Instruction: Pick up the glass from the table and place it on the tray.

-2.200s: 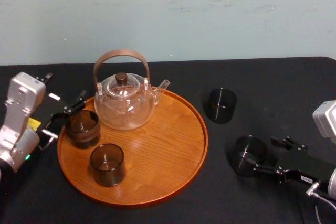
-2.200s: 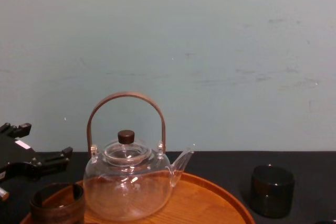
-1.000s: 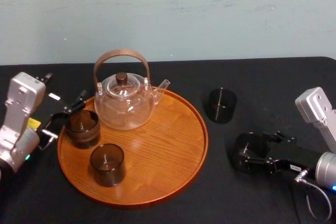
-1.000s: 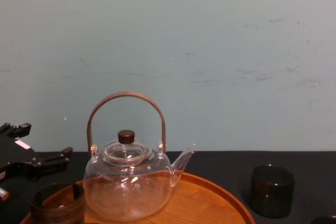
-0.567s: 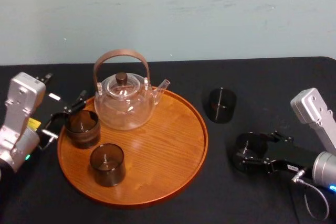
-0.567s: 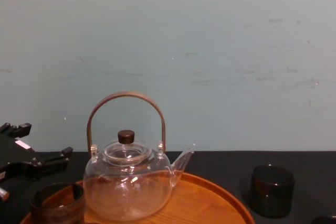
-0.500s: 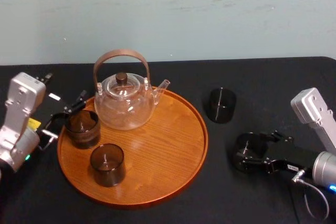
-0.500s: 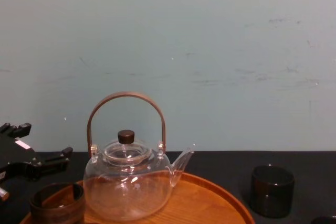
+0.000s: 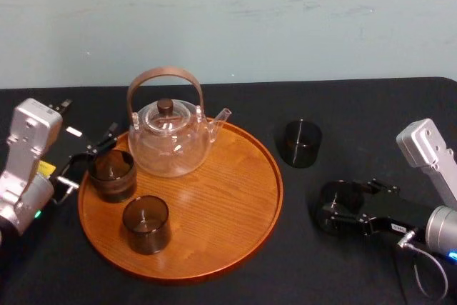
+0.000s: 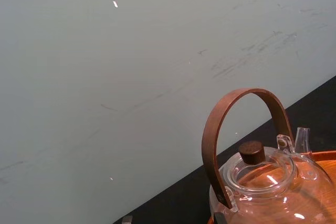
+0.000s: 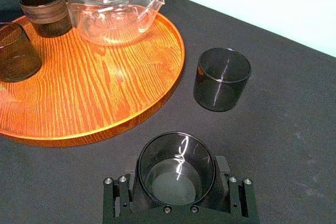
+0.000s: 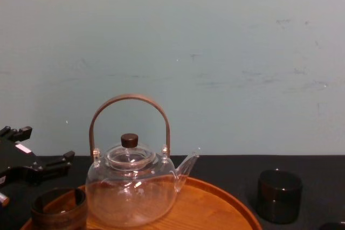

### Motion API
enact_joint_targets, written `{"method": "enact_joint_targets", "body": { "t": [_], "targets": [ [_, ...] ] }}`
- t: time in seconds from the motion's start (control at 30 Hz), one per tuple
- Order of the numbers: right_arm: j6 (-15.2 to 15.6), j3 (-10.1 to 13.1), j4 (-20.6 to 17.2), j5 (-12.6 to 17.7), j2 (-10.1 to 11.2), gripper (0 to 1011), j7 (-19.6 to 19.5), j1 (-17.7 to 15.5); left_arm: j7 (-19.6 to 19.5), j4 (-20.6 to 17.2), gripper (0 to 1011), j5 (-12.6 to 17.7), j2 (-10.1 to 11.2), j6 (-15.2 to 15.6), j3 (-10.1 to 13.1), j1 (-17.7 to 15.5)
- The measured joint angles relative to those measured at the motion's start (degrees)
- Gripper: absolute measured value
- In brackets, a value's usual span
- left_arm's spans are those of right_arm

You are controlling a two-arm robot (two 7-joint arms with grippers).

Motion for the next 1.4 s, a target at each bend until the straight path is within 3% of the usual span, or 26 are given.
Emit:
{"method": "enact_joint_targets", "body": {
  "t": [0.43, 0.8, 1.03, 1.4],
  "targets": [
    [0.1, 0.1, 0.0, 0.2, 0.0, 898, 0.1, 0.0, 0.0, 0.0, 1001, 0.0, 0.0, 0.0, 0.0, 0.0],
    [-2.9, 0.2, 0.3, 1.9, 0.3, 898, 2.9, 1.3, 0.0, 0.0, 1001, 0.0, 0.0, 0.0, 0.0, 0.0],
    [-4.4, -1.2, 0.9, 2.6, -0.3, 898, 4.4, 4.4, 0.0, 0.0, 1002, 0.0, 0.0, 0.0, 0.0, 0.0],
    [-6.5, -5.7, 1.4, 2.9, -2.6, 898, 6.9, 10.6, 0.0, 0.0, 1001, 0.0, 0.0, 0.0, 0.0, 0.0]
  ]
}}
